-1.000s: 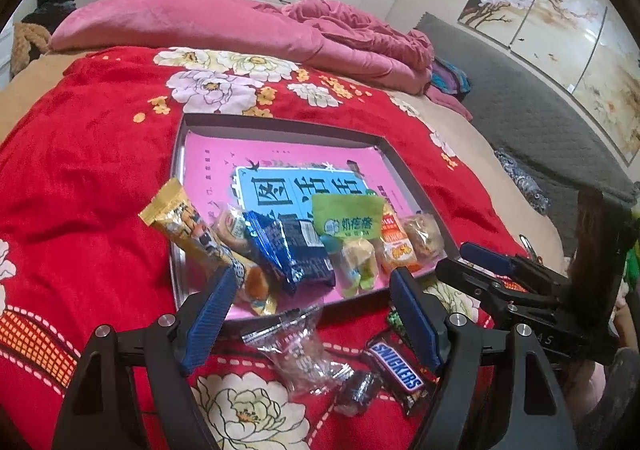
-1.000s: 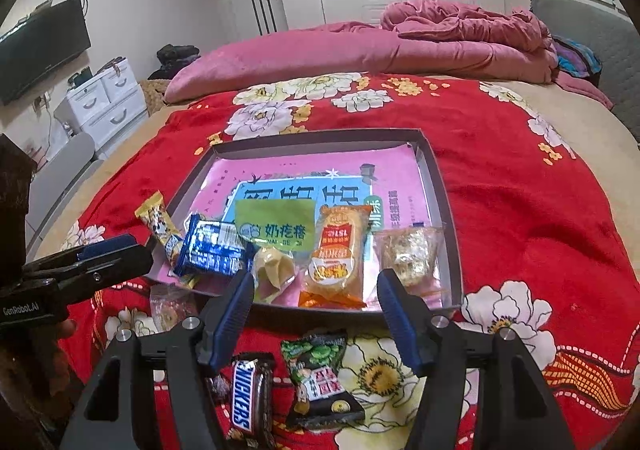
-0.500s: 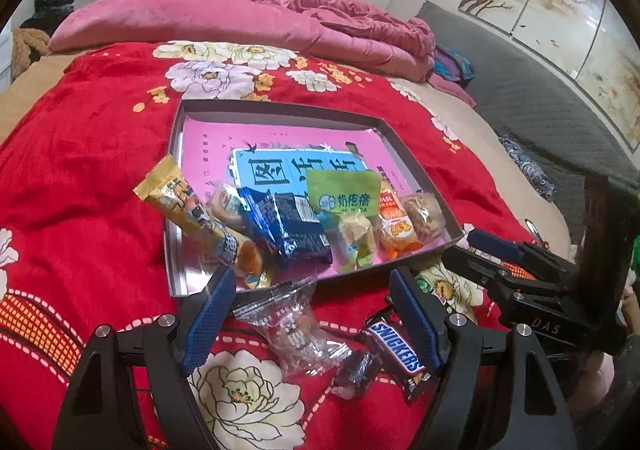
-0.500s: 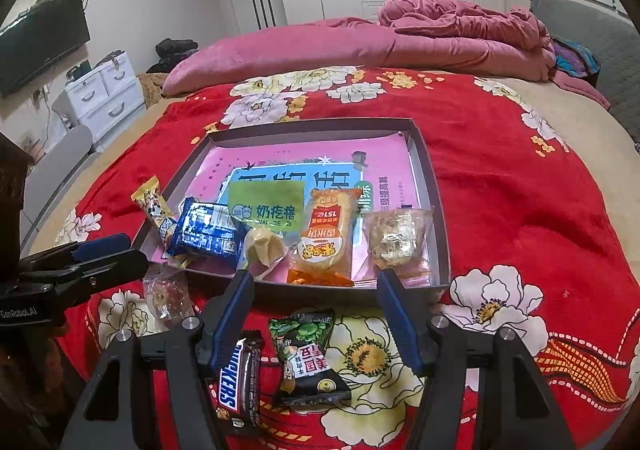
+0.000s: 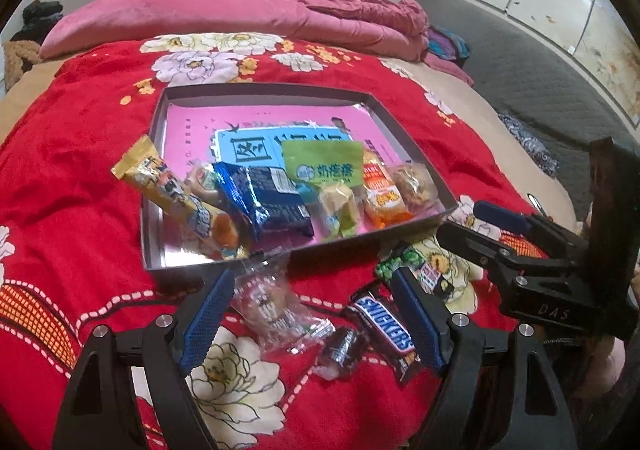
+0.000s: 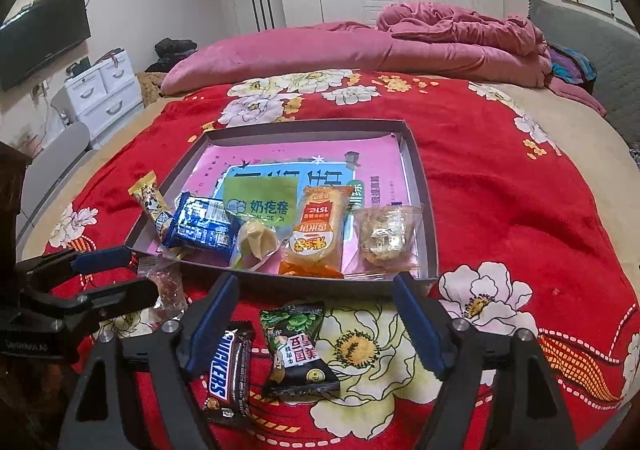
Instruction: Organize snacks
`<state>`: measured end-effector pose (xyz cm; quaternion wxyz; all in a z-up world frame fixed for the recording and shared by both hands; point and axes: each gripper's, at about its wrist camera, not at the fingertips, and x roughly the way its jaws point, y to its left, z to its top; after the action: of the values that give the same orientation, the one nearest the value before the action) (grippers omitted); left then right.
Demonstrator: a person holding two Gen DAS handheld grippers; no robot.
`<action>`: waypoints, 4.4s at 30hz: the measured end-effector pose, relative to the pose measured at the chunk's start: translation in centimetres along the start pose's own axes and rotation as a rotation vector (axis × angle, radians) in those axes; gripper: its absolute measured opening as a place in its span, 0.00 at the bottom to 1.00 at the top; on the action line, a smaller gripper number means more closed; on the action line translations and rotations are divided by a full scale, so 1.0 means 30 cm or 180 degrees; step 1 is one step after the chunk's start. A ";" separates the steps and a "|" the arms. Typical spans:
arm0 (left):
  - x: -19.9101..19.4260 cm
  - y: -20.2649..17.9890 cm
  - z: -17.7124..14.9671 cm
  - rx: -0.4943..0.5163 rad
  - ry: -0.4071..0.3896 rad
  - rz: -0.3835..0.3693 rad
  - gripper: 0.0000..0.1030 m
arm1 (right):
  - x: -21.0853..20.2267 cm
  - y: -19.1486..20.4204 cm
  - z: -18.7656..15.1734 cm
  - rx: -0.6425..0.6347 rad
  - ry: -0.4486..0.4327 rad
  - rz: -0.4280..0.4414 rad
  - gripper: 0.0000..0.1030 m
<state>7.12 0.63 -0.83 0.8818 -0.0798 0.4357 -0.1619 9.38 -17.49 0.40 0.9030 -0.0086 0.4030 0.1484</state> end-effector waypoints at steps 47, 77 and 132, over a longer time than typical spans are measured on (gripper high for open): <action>0.110 -0.071 -0.142 0.0145 0.0605 -0.0195 0.46 | 0.166 0.034 -0.130 -0.0351 0.0551 0.0075 0.53; 0.021 -0.075 -0.088 0.0149 0.0223 -0.0315 0.30 | 0.052 -0.017 -0.074 0.0028 0.0248 0.0301 0.33; 0.170 0.043 0.121 0.0020 -0.0186 0.0098 0.27 | 0.094 -0.083 0.067 0.0301 0.0008 0.0198 0.33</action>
<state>13.16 0.02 -2.78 0.8968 -0.0750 0.4104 -0.1472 13.30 -18.86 -0.55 0.8968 0.0464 0.4109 0.1572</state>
